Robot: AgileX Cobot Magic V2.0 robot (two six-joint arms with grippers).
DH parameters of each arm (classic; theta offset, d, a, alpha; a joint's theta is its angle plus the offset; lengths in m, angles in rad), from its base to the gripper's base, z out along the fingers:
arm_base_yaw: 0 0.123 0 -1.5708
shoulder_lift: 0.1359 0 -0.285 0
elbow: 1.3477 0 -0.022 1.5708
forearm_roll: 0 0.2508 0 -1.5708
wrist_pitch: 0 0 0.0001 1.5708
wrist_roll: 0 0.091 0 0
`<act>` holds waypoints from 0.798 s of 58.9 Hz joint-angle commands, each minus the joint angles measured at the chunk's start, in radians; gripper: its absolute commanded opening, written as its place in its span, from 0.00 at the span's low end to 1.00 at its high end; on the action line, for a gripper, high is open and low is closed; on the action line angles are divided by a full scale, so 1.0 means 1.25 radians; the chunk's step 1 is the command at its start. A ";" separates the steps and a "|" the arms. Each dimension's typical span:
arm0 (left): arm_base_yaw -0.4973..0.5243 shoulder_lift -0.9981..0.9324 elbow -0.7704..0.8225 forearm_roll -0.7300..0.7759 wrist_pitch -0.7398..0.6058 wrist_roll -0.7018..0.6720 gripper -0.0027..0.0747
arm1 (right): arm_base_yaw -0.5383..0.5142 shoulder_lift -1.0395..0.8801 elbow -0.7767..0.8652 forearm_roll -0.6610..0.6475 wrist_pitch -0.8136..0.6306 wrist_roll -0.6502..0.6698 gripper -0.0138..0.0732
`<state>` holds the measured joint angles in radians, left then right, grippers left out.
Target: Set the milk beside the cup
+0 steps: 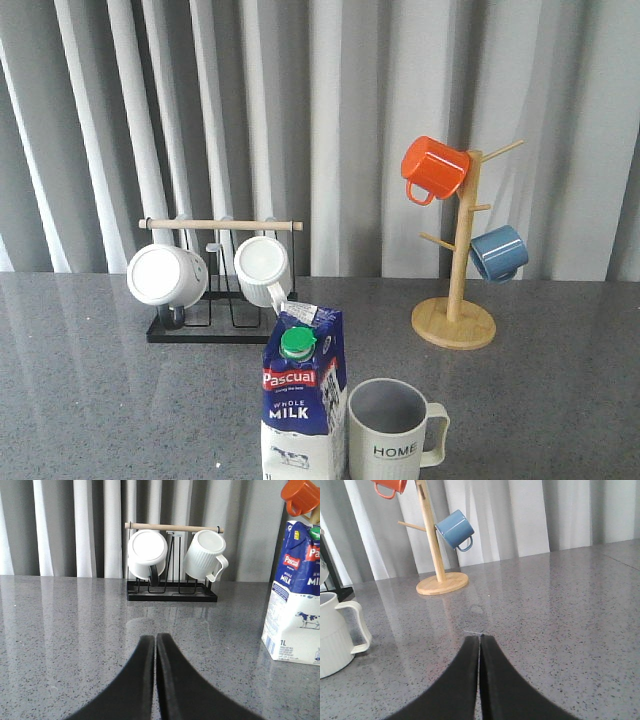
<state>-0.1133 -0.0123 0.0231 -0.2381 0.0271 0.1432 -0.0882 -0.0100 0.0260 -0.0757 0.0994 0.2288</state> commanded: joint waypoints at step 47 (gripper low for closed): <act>0.002 -0.008 -0.015 -0.009 -0.060 0.000 0.03 | -0.005 -0.008 0.008 -0.006 0.007 -0.009 0.15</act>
<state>-0.1133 -0.0123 0.0231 -0.2381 0.0271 0.1432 -0.0882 -0.0100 0.0260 -0.0757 0.1334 0.2279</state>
